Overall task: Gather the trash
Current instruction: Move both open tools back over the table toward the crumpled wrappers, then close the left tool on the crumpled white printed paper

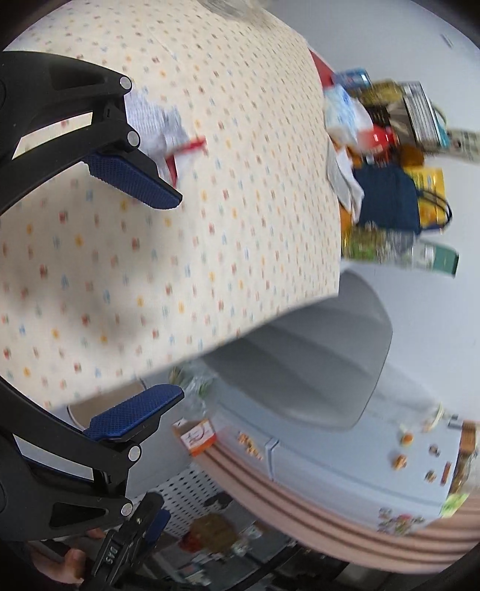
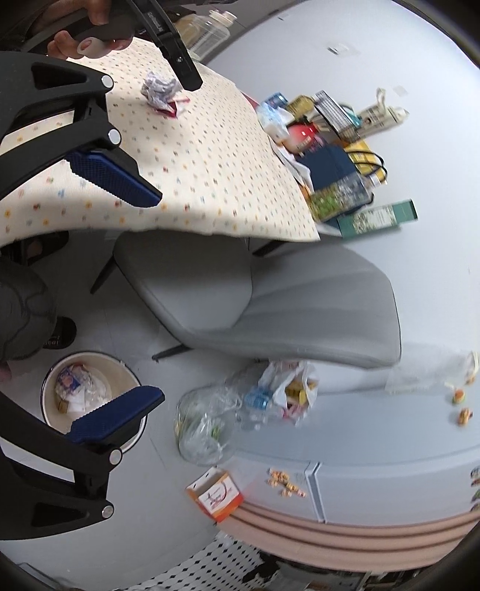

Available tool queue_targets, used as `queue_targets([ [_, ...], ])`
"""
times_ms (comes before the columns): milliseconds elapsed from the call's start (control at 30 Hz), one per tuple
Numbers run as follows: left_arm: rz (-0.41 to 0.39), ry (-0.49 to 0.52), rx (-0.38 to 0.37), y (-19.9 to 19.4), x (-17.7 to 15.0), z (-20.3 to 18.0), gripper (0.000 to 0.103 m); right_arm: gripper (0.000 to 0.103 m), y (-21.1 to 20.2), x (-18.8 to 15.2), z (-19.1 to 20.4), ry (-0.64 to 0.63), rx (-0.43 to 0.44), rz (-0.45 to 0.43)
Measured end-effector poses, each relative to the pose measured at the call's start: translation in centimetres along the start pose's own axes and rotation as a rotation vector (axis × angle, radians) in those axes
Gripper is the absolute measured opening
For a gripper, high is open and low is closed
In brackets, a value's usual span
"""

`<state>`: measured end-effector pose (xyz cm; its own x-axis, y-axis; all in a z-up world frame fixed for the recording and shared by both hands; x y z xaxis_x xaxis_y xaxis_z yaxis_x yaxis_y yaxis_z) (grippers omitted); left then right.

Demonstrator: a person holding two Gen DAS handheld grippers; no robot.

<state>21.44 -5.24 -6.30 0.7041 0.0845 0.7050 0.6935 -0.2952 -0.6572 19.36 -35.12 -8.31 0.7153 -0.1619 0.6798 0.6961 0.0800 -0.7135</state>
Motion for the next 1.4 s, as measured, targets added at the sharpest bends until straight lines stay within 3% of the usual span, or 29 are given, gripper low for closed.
queue_targets([
  [467,-0.016,-0.183,0.131,-2.3,-2.2,10.2,0.095,0.095,1.9,0.4,8.2,-0.127,0.104,0.035],
  [1000,0.012,-0.303,0.154,0.2,-3.9,13.6,0.093,0.095,2.7,-1.2,15.6,-0.233,0.218,0.089],
  [1100,0.004,-0.322,0.148,0.0,-4.1,13.8,0.075,0.095,2.7,-1.3,15.8,-0.239,0.218,0.094],
  [1167,0.0,-0.336,0.132,-0.2,-4.2,14.0,0.051,0.095,2.8,-1.2,16.2,-0.246,0.216,0.095],
  [1200,-0.003,-0.346,0.131,-0.5,-4.3,14.2,0.047,0.095,2.8,-1.2,16.4,-0.25,0.216,0.094],
  [1267,-0.014,-0.356,0.121,-1.1,-4.4,14.6,0.024,0.095,2.8,-1.1,16.8,-0.257,0.221,0.093],
  [1333,-0.018,-0.367,0.126,-1.7,-4.5,15.0,0.009,0.095,2.9,-1.1,17.4,-0.266,0.226,0.091],
  [1400,-0.027,-0.378,0.119,-2.5,-4.6,15.6,0.008,0.095,3.0,-1.1,18.1,-0.274,0.234,0.092],
])
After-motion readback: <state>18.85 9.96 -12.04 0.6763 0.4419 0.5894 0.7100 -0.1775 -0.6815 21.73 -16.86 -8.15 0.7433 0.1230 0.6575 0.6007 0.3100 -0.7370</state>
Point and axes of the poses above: each gripper's, at about its wrist camera, not at the fingertips, and y roughly the way its jaws point, z to its left, x to its top, the point moved 3 cm from there along y, roughly the way its jaws point, and after that the axes turned 7 degrees about -x, right-handed, at the moved point
